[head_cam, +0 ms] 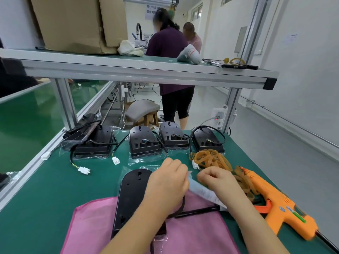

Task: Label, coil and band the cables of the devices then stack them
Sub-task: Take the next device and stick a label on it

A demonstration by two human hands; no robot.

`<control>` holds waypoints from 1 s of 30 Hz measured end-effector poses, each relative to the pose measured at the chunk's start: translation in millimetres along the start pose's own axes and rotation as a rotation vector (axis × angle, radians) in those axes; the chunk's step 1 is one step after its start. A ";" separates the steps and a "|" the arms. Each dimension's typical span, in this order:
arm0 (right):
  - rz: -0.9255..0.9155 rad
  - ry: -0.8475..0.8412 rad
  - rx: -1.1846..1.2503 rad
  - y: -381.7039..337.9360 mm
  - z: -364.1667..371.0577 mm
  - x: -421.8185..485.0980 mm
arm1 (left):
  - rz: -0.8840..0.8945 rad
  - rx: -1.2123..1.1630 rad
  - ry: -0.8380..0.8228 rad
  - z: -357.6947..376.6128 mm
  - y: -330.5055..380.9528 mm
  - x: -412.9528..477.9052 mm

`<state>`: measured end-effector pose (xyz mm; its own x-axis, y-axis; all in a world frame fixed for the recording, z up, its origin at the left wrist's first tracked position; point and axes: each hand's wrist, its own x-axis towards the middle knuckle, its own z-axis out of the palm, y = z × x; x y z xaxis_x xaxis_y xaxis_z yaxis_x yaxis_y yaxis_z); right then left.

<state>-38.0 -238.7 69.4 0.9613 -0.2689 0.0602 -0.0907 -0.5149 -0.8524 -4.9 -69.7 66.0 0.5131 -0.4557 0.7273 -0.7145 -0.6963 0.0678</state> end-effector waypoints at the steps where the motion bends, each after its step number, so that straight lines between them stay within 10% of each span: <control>1: 0.068 -0.081 0.173 -8.4 2.9 -2.0 | 0.060 0.055 0.008 -4.3 -4.6 -0.5; 12: 0.088 -0.295 0.350 -39.5 43.2 -3.1 | 0.264 0.110 0.004 -24.9 -47.3 -22.4; 19: -0.128 -0.476 0.156 -57.6 55.0 10.9 | -0.803 -0.749 -0.471 -44.6 -87.9 -25.1; 30: -0.159 -0.495 -0.030 -72.0 83.7 30.9 | -0.929 -0.724 -0.384 -45.8 -110.3 -30.9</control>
<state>20.0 -141.8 89.2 0.9711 0.2279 -0.0710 0.0663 -0.5433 -0.8369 36.3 46.6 67.3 0.9846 -0.1709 -0.0370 -0.0411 -0.4315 0.9012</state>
